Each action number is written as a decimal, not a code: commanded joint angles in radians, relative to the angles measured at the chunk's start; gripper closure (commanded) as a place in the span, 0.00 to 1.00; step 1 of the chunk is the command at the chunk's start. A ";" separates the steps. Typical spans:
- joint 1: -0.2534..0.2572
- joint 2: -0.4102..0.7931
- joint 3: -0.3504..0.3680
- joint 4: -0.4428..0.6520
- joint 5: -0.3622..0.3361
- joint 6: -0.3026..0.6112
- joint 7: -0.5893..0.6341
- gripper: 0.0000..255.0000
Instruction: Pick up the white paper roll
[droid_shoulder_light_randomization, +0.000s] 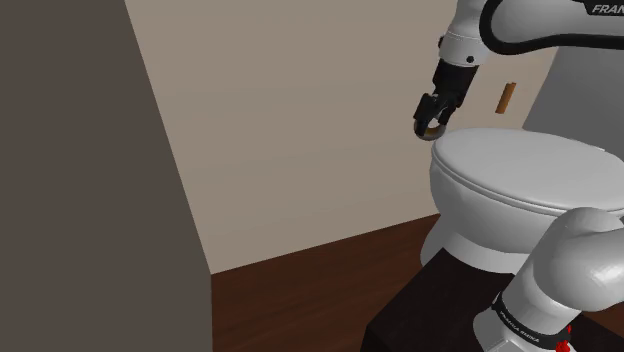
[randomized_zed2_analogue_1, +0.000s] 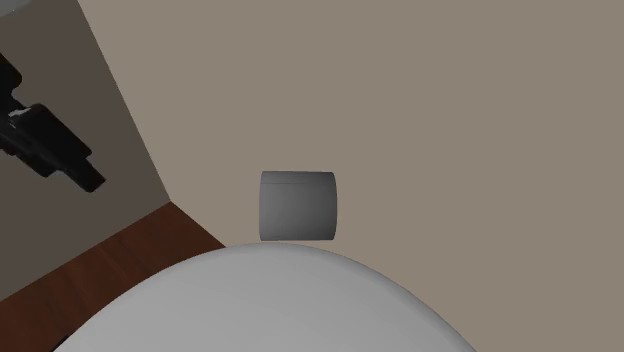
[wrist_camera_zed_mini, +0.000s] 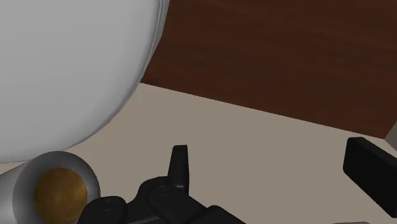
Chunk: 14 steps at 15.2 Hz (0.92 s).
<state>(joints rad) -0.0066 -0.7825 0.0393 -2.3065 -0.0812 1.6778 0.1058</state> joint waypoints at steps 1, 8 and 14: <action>0.000 0.000 0.000 0.000 0.000 0.000 0.000 0.00; -0.211 0.038 0.161 -0.154 -0.168 0.397 0.429 0.00; -0.494 0.119 0.347 -0.178 -0.386 0.625 0.882 0.00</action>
<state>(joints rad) -0.4445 -0.6799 0.3521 -2.4857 -0.4230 2.2654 0.8949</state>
